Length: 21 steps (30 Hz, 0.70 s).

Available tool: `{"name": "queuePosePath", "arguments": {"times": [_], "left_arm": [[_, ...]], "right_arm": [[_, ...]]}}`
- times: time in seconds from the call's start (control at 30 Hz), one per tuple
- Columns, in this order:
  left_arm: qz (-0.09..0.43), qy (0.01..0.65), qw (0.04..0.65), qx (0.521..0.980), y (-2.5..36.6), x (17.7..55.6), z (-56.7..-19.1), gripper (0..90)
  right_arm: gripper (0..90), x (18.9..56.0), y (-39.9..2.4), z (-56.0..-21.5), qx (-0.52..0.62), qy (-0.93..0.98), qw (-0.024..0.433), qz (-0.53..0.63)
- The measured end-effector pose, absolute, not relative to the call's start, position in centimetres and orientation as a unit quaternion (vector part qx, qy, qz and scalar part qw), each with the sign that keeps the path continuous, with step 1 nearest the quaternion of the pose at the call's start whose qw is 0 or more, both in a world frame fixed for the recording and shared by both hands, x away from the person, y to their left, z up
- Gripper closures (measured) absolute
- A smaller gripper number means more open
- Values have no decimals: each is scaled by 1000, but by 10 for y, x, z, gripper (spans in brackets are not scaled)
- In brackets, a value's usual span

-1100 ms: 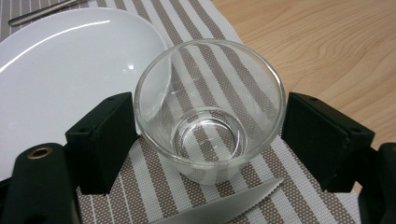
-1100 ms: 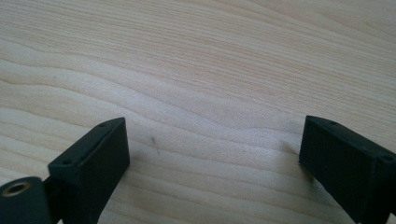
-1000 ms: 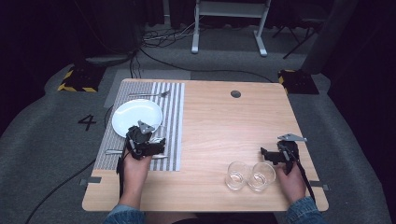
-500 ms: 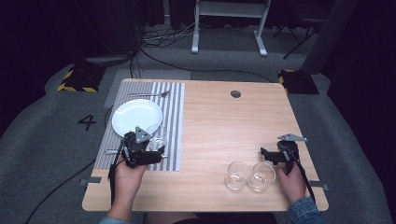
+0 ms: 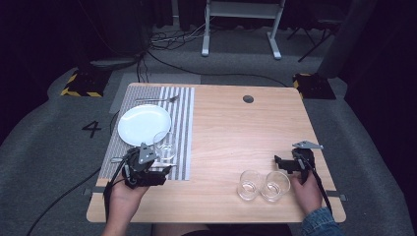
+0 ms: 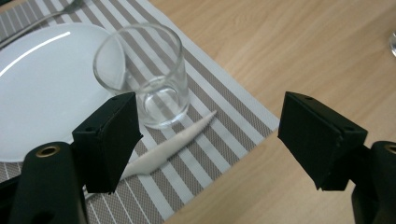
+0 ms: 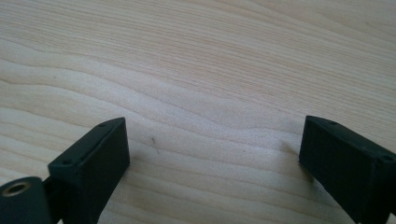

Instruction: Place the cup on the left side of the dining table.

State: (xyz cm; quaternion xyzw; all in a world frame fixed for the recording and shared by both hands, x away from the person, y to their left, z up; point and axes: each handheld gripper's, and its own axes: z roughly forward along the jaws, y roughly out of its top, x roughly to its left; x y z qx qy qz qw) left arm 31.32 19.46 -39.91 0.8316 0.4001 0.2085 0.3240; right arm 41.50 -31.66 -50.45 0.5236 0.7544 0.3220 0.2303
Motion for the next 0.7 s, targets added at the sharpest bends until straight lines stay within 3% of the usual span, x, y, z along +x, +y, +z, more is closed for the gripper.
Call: {"name": "queuePosePath", "arguments": {"times": [0.2, 0.7], "left_arm": [[179, 376, 305, 856, 197, 297, -406, 202], [173, 403, 290, 851, 205, 286, -439, 192]], "right_arm": [[88, 415, -316, -505, 524, 754, 231, 322], [88, 415, -316, -505, 524, 754, 231, 322]]}}
